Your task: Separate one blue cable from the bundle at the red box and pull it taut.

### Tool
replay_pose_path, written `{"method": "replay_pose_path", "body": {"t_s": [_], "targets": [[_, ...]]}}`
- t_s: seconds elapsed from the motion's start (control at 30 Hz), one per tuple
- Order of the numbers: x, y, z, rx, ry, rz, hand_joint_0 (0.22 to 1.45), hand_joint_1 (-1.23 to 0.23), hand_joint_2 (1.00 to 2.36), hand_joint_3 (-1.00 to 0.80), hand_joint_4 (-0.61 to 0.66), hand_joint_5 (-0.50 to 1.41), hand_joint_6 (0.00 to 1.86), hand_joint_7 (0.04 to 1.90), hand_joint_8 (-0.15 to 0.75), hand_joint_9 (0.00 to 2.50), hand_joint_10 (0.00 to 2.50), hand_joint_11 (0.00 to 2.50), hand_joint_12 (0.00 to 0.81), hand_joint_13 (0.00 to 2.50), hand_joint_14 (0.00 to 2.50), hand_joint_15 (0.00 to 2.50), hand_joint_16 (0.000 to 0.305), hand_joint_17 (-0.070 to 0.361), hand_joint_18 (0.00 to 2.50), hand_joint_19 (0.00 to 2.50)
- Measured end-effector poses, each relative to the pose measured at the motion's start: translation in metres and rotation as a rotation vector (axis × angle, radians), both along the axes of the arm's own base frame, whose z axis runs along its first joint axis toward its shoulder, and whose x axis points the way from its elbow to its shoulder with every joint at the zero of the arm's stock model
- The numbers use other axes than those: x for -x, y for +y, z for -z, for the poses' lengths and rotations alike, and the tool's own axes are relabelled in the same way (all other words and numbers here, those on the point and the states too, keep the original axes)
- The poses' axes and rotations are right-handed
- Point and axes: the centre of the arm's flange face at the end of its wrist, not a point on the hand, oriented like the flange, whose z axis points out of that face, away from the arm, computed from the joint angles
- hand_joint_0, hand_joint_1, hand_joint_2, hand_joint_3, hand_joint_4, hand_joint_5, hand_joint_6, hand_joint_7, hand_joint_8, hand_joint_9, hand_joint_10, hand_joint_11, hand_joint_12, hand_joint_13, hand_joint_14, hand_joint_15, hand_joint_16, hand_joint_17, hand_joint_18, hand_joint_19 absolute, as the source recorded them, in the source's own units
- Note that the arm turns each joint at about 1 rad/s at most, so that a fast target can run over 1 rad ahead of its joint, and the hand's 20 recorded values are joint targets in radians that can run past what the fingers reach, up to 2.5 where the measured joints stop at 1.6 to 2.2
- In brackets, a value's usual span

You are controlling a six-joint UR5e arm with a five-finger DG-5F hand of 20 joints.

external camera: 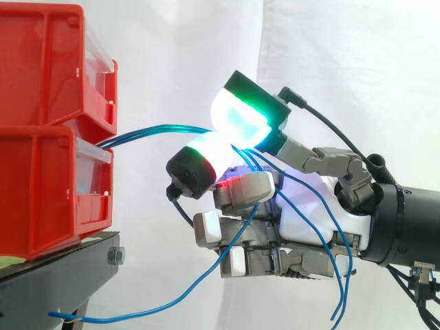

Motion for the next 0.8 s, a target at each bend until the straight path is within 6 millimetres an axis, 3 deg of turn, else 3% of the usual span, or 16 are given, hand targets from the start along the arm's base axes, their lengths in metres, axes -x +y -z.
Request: {"method": "replay_pose_path", "body": {"t_s": [0.17,0.33,0.43,0.67,0.8], "targets": [[0.0,0.0002,0.0,0.0,0.0,-0.001,0.49,-0.54,1.0,-0.5,0.13,-0.17,0.82,1.13,0.344,1.28,0.03,1.41,0.444,1.02,0.03,0.69,0.059,0.133,0.94,0.83],[0.0,0.0001,0.0001,0.001,0.0,0.001,0.58,-0.43,1.0,-0.5,0.1,-0.16,0.78,1.2,0.311,1.27,0.03,1.43,0.419,1.0,0.02,0.7,0.053,0.12,0.92,0.87],[0.0,0.0001,0.0002,0.002,0.0,0.0,0.64,-0.48,1.0,-0.5,0.09,-0.15,0.77,1.22,0.307,1.28,0.03,1.43,0.417,1.01,0.03,0.7,0.052,0.118,0.91,0.87],[0.0,-0.0001,0.0001,0.003,0.001,0.002,0.61,-0.65,1.02,-0.19,0.09,-0.17,0.8,1.26,0.317,1.25,0.03,1.42,0.425,0.99,0.03,0.71,0.054,0.122,0.91,0.87],[0.0,-0.0001,0.0001,0.003,0.001,0.001,0.67,-0.79,1.02,-0.19,0.07,-0.2,0.84,1.21,0.314,1.19,0.03,1.41,0.426,0.97,0.03,0.7,0.055,0.124,0.89,0.84]]}}
